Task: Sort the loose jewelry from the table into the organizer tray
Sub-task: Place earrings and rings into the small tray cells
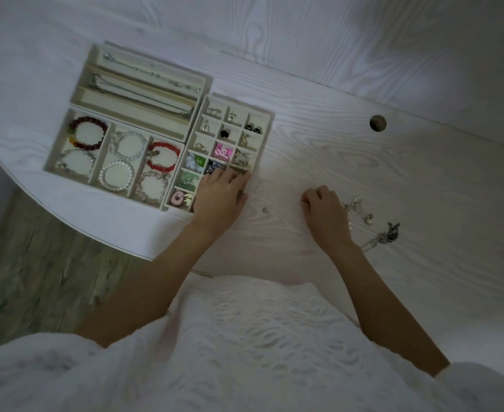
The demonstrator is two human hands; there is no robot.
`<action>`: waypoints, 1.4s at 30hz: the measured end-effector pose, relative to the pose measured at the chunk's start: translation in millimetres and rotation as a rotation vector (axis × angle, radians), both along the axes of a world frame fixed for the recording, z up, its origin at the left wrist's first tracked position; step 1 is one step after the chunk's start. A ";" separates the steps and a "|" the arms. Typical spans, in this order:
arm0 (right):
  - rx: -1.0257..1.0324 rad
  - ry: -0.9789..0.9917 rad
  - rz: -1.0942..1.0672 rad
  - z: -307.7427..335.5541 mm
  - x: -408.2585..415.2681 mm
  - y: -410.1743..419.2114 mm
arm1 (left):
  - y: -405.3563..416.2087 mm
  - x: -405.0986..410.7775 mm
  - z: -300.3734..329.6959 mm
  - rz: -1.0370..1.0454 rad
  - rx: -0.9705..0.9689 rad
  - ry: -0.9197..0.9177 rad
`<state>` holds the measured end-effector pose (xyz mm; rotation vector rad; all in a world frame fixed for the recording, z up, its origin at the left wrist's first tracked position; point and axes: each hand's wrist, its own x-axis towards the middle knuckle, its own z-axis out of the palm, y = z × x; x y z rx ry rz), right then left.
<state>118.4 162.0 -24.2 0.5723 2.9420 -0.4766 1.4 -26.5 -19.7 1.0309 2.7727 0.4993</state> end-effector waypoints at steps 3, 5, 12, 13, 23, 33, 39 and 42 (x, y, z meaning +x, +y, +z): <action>0.092 -0.048 0.065 3.5 -5.8 -3.1 | 1.1 -1.0 0.7 -0.013 -0.010 -0.003; 0.031 -0.037 0.064 6.2 -12.0 -3.2 | 0.5 -1.2 0.5 -0.013 -0.014 0.006; -0.266 0.083 -0.064 12.5 -22.8 2.4 | 0.9 0.8 1.3 -0.016 0.002 0.033; -0.278 0.073 -0.065 11.9 -23.3 2.6 | 1.0 0.9 1.5 -0.018 0.008 0.038; -0.283 0.058 0.024 14.9 -34.1 -5.5 | -0.4 0.9 0.7 -0.011 0.057 0.081; -0.290 0.152 0.008 23.9 -66.5 -7.9 | -4.6 -2.5 -1.9 0.005 0.136 0.048; -0.518 0.257 0.044 39.9 -132.8 -19.3 | -37.7 -29.1 4.3 0.262 0.232 0.055; -0.530 0.258 0.088 38.6 -157.6 -23.5 | -59.6 -45.3 -0.1 0.370 0.240 0.045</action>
